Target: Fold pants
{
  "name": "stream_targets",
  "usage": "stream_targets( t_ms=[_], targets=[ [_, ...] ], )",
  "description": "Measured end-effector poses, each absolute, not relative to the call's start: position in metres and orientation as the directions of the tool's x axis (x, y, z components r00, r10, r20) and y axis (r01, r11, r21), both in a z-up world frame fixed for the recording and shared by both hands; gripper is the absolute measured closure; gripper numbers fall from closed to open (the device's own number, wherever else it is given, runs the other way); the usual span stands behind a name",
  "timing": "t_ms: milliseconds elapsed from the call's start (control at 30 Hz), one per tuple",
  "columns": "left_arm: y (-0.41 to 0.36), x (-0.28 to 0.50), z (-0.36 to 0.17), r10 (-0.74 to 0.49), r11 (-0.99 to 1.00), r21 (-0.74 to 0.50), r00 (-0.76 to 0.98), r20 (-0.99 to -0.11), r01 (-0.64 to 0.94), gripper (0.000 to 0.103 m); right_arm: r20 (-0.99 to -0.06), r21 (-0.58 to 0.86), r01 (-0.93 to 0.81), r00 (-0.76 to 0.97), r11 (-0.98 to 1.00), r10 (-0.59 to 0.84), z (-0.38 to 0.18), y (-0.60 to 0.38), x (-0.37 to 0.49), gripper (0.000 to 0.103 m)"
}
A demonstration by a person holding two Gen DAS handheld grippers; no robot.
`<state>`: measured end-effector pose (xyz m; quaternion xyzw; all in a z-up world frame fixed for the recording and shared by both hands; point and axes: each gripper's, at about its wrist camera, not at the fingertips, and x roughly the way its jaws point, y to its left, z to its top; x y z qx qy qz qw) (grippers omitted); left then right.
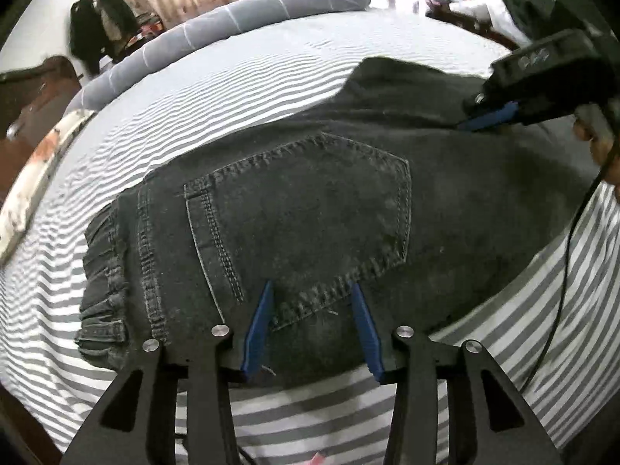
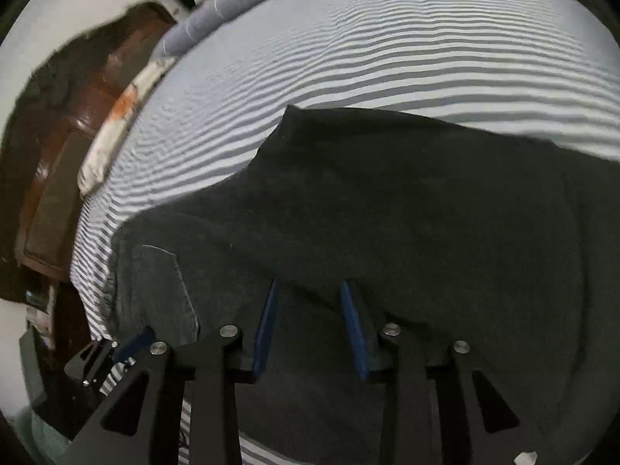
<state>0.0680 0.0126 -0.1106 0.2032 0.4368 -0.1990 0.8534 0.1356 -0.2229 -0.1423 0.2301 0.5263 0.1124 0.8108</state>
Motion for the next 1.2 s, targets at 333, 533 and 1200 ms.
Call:
stream_targets(
  t_ms=[333, 533, 1200],
  targets=[
    [-0.021, 0.067, -0.063, -0.300, 0.857, 0.030, 0.545, -0.783, 0.514, 0.057, -0.667, 0.635, 0.279, 0.669, 0.721, 0.329, -0.117, -0.383, 0.012, 0.065],
    [-0.096, 0.064, -0.052, -0.406, 0.786, -0.023, 0.488, -0.772, 0.617, 0.057, -0.642, 0.691, 0.507, 0.758, 0.516, 0.115, -0.140, -0.509, -0.093, 0.065],
    [-0.259, 0.048, -0.088, -0.451, 0.640, 0.001, 0.377, -0.809, 0.769, 0.057, -0.526, 0.790, 0.471, 0.850, 0.394, 0.039, -0.181, -0.585, -0.103, 0.086]
  ],
)
